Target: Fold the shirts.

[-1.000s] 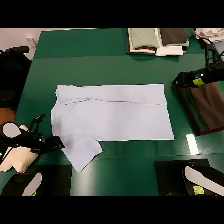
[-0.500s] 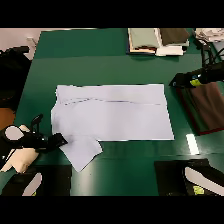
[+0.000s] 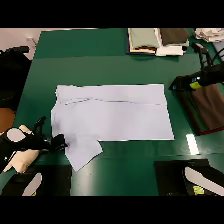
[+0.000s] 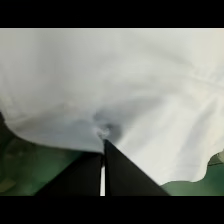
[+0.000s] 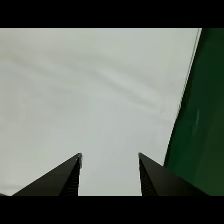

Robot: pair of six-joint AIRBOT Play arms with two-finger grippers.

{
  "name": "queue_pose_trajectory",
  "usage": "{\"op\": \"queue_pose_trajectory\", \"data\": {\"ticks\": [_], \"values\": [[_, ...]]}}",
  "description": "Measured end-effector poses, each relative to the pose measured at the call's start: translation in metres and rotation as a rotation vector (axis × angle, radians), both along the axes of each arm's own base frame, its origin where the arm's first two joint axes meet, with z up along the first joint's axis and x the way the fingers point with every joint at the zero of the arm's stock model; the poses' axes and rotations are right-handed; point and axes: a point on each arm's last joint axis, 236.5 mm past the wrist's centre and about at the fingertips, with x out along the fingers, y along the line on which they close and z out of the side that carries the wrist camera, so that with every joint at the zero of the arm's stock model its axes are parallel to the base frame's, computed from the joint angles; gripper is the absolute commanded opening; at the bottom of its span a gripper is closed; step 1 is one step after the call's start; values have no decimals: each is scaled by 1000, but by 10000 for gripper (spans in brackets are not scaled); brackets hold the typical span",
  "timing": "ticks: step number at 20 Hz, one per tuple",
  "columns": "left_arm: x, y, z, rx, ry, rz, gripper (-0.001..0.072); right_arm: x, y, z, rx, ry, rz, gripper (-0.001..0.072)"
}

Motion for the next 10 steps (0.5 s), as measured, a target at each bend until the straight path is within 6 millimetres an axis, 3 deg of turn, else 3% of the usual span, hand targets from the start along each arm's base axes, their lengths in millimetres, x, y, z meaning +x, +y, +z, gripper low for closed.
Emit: {"op": "queue_pose_trajectory", "data": {"ticks": [2, 3, 4, 7, 10], "values": [[0, -4, 2, -17, -11, -23, 28, -24, -13, -22, 7, 84, -35, 421], [0, -4, 4, -19, -18, -34, 28, -39, -21, -35, 14, 130, -63, 555], [2, -5, 7, -23, -30, -45, 28, -56, -29, -50, 26, 182, -96, 603], [17, -5, 20, -21, -87, -62, 28, -107, -48, -93, 77, 329, -215, 534], [36, -3, 36, -12, -159, -64, 28, -150, -49, -128, 140, 451, -300, 504]]}}
